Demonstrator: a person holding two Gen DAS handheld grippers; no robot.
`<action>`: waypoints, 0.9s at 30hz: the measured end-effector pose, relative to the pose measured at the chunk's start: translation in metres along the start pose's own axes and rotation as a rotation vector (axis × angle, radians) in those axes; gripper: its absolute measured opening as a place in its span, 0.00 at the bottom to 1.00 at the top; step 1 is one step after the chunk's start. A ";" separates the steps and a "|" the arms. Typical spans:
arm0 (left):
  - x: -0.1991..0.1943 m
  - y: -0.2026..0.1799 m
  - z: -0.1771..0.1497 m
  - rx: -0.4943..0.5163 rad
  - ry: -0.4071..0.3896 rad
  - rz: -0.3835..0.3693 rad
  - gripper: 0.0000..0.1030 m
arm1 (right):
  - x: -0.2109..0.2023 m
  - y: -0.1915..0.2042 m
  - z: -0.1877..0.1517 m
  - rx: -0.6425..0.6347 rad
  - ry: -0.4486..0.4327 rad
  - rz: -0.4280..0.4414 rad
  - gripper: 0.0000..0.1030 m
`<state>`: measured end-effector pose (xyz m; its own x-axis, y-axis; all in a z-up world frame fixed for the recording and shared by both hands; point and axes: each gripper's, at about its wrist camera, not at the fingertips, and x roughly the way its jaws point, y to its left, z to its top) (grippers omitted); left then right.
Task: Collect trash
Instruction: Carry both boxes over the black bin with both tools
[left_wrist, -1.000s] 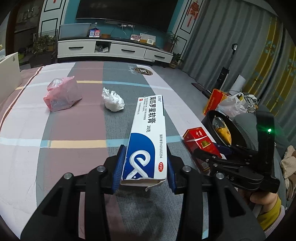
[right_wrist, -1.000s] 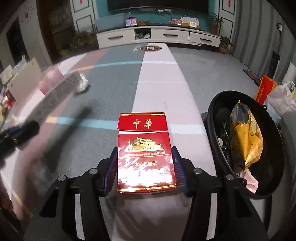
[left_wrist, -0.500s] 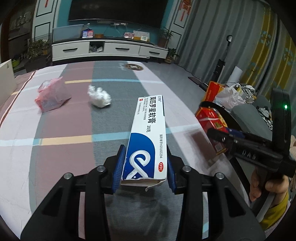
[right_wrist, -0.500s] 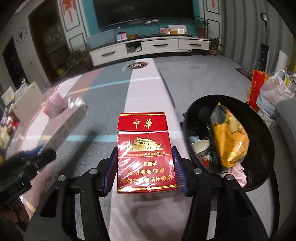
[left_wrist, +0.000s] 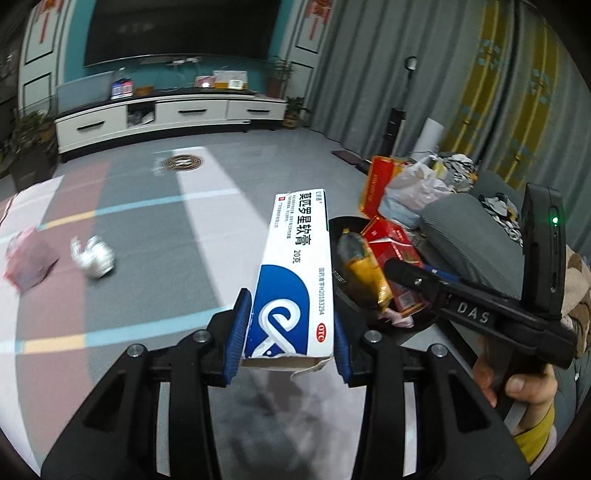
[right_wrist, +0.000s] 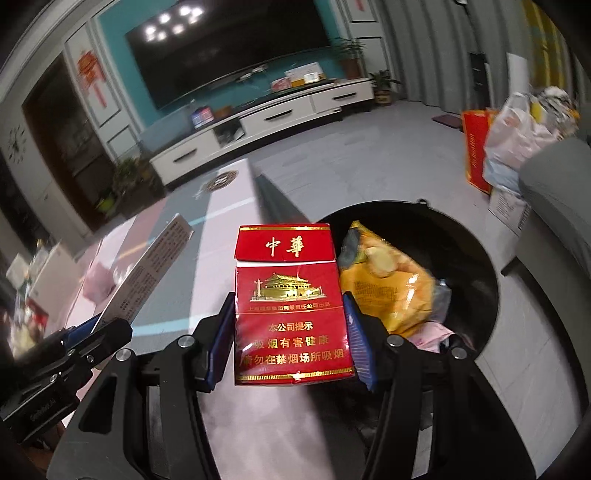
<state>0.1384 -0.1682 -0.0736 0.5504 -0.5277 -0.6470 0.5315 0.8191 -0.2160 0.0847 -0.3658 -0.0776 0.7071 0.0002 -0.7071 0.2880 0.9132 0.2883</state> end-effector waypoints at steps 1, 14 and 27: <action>0.004 -0.007 0.003 0.010 0.003 -0.006 0.40 | -0.001 -0.005 0.001 0.012 -0.004 -0.006 0.54; 0.075 -0.078 0.029 0.077 0.088 -0.069 0.40 | -0.009 -0.086 0.010 0.235 -0.032 -0.105 0.54; 0.132 -0.092 0.025 0.104 0.188 -0.025 0.40 | 0.010 -0.116 0.009 0.321 0.032 -0.131 0.54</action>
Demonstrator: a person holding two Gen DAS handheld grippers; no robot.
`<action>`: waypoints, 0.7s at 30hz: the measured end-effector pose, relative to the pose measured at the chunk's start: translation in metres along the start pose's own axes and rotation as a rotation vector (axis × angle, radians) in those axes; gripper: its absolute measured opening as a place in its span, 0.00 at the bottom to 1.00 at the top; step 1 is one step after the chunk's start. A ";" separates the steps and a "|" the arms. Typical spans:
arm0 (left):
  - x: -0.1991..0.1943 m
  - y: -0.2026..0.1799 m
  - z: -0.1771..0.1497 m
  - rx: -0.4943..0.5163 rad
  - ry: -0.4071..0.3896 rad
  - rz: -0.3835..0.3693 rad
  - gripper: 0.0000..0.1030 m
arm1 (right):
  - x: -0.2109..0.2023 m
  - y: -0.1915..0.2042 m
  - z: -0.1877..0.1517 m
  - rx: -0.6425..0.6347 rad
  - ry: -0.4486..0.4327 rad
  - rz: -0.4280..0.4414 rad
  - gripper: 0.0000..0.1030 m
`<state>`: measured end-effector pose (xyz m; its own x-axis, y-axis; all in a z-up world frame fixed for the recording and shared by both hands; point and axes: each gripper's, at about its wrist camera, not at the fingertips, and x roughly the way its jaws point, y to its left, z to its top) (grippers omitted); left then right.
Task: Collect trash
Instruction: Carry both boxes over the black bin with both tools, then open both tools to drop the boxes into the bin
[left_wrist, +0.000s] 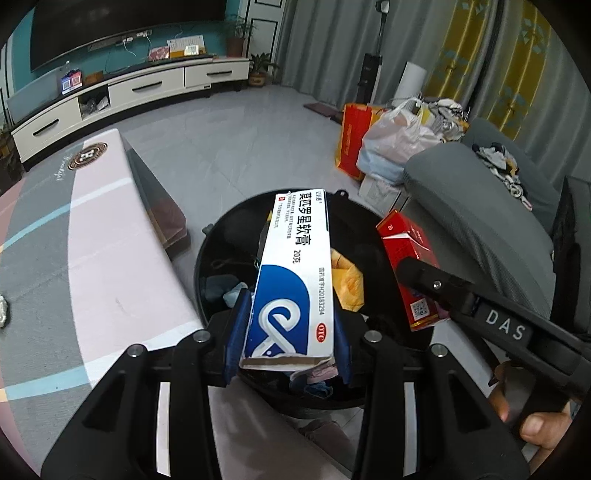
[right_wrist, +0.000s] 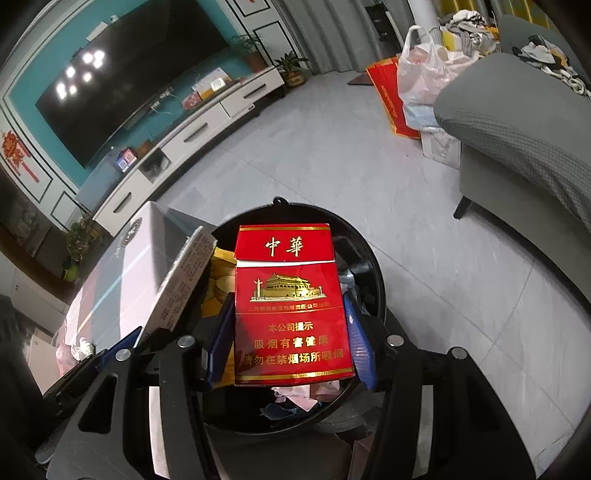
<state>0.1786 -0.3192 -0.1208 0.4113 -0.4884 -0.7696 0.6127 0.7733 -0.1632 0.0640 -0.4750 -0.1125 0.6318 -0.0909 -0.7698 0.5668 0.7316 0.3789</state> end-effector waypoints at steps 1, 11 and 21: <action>0.003 0.000 0.000 0.002 0.005 0.003 0.40 | 0.001 0.000 0.000 0.001 0.006 -0.002 0.54; 0.021 -0.001 -0.001 0.006 0.052 0.013 0.40 | 0.018 0.002 -0.002 -0.004 0.068 -0.010 0.54; 0.024 -0.005 0.000 0.018 0.059 0.021 0.41 | 0.022 0.006 -0.005 -0.004 0.095 -0.021 0.55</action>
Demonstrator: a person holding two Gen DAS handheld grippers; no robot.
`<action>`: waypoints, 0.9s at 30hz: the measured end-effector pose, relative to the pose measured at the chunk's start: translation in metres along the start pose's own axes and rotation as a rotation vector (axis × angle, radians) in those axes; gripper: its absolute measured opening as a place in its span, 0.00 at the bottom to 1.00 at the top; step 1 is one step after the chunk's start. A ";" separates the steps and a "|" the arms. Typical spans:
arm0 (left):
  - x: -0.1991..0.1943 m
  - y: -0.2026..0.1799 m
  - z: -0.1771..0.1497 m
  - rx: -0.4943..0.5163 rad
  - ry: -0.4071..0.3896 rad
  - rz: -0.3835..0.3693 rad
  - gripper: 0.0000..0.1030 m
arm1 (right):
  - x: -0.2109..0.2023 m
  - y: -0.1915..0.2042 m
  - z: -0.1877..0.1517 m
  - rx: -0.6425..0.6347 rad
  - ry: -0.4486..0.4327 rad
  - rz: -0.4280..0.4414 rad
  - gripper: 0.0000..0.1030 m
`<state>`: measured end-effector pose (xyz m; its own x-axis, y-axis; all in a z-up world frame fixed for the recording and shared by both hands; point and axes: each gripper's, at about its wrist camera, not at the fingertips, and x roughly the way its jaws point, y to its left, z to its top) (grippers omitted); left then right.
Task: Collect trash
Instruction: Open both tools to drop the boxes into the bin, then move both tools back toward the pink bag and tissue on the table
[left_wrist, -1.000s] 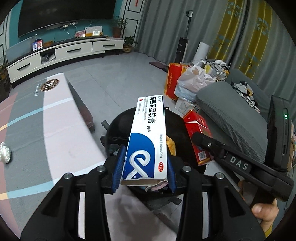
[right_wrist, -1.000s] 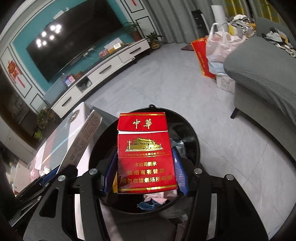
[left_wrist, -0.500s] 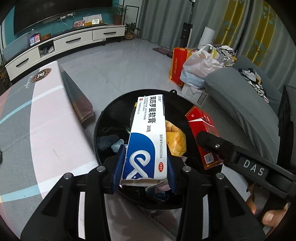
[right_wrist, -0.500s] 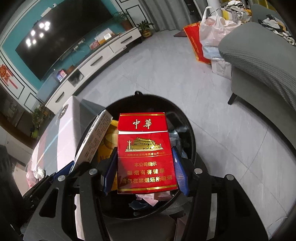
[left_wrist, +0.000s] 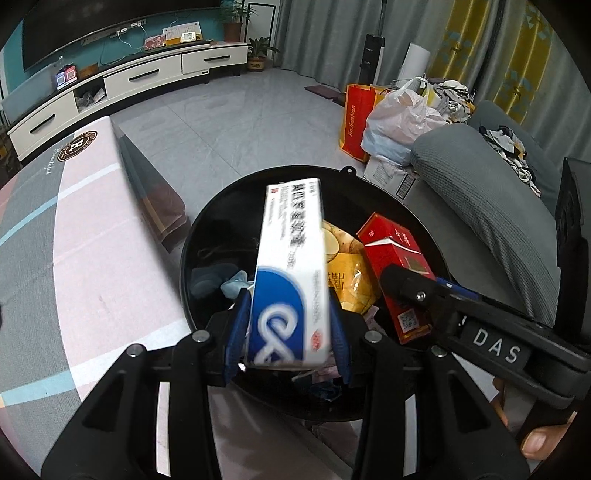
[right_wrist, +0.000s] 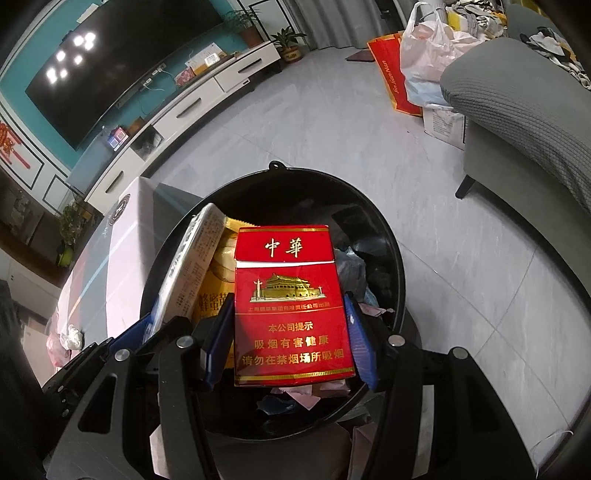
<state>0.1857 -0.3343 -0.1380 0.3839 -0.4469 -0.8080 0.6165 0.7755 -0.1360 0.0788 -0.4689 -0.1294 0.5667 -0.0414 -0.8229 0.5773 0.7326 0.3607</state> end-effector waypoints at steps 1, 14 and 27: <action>0.000 0.000 0.000 -0.001 -0.002 -0.002 0.42 | 0.000 0.000 0.000 0.004 0.002 0.002 0.55; -0.024 0.014 -0.002 -0.048 -0.072 -0.030 0.56 | -0.006 -0.003 0.003 0.041 -0.021 0.011 0.68; -0.076 0.063 -0.030 -0.176 -0.175 -0.063 0.75 | -0.016 0.022 -0.001 -0.028 -0.066 0.026 0.68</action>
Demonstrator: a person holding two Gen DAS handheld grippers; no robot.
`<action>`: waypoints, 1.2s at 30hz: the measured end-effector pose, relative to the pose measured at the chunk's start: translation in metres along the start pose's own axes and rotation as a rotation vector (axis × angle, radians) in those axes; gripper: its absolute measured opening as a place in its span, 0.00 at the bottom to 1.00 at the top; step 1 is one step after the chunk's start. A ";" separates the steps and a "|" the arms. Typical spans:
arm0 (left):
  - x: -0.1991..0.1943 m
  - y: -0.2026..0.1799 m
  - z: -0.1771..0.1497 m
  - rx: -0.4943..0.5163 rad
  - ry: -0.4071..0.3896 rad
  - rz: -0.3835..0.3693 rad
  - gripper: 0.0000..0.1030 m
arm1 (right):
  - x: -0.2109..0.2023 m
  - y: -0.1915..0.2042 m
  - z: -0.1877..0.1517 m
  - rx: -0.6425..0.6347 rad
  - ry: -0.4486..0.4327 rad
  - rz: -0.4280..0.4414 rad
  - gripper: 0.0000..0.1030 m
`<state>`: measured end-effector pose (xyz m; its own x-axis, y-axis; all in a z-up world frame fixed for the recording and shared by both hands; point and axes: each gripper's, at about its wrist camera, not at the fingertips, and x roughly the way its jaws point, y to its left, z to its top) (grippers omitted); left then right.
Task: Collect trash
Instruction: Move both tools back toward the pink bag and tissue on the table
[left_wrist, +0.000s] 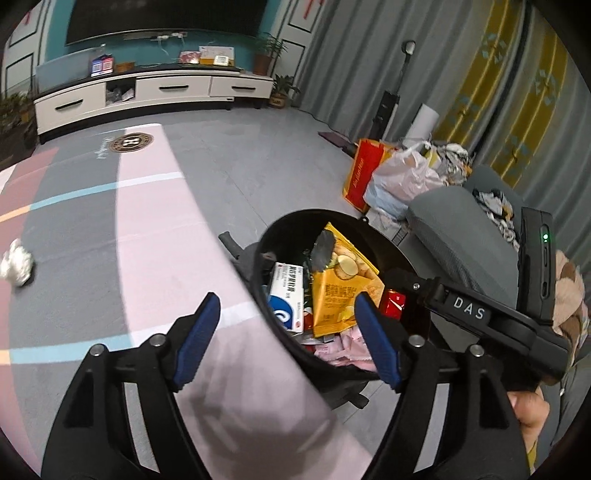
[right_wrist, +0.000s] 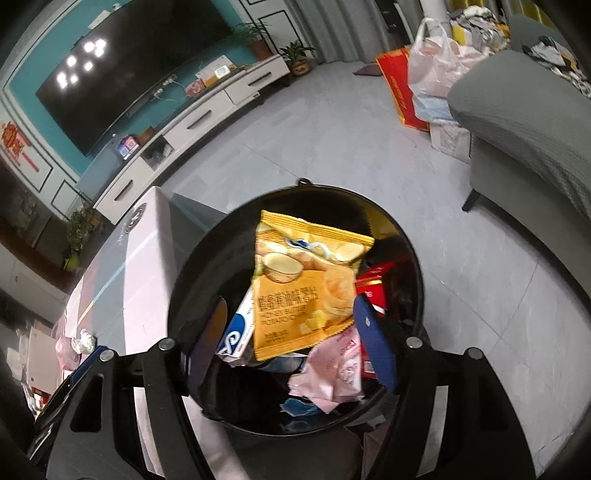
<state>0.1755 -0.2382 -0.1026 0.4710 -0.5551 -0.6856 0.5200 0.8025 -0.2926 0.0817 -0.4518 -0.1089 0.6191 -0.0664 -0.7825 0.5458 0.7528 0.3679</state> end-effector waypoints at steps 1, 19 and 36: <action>-0.006 0.005 -0.001 -0.012 -0.010 0.000 0.77 | 0.000 0.003 0.000 -0.009 -0.005 0.002 0.68; -0.104 0.153 -0.034 -0.181 -0.151 0.254 0.87 | 0.009 0.119 -0.036 -0.325 -0.025 0.111 0.68; -0.151 0.302 -0.026 -0.374 -0.242 0.475 0.89 | 0.045 0.256 -0.114 -0.542 0.089 0.265 0.68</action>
<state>0.2422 0.0937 -0.1046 0.7581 -0.1199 -0.6410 -0.0468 0.9704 -0.2370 0.1853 -0.1874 -0.1069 0.6319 0.2063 -0.7471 -0.0002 0.9640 0.2659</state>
